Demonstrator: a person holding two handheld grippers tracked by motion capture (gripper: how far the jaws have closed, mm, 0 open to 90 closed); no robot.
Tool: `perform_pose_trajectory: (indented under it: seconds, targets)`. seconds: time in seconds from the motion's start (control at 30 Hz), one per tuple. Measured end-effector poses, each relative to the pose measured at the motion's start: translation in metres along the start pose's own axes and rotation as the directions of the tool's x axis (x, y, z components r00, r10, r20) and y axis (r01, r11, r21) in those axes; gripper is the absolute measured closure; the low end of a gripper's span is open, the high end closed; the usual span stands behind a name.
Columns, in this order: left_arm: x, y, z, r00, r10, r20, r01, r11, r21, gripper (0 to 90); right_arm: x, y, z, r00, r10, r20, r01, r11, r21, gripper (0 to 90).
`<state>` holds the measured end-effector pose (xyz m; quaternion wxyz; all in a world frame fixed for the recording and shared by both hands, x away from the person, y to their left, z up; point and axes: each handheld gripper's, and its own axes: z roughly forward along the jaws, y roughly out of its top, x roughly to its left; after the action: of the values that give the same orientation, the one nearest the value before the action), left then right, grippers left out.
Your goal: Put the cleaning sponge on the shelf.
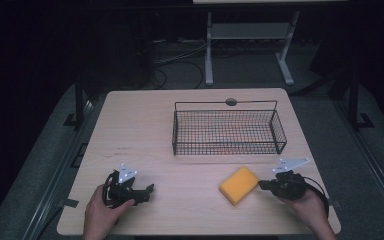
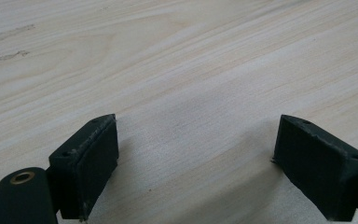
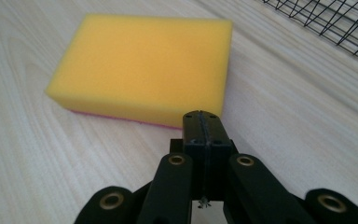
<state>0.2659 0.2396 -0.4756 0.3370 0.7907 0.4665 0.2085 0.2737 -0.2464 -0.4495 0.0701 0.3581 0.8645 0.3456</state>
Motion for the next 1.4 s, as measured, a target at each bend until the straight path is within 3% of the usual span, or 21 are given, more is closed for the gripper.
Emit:
perform_pose_trajectory:
  seconds: [0.57,0.7,0.97,1.4]
  targets:
    - [0.000,0.000,0.000,1.0000,0.000,0.000,0.000,1.0000,0.000,12.8,-0.013,0.014,0.010,1.0000,0.006,0.003,-0.006,1.000,-0.002,89.8]
    - [0.000,0.000,0.000,1.0000,0.000,0.000,0.000,1.0000,0.000,12.8,-0.011,0.018,0.006,0.9995,0.017,-0.028,-0.017,1.000,-0.012,89.8]
    - [0.000,0.000,0.000,1.0000,-0.003,0.001,0.003,1.0000,0.000,12.8,0.003,0.037,0.005,0.9975,-0.008,-0.071,0.006,1.000,-0.028,89.8]
    - [0.000,0.000,0.000,1.0000,-0.003,0.002,0.003,1.0000,0.001,12.8,0.030,0.071,0.030,0.9865,-0.070,-0.148,0.067,0.997,-0.030,89.8]
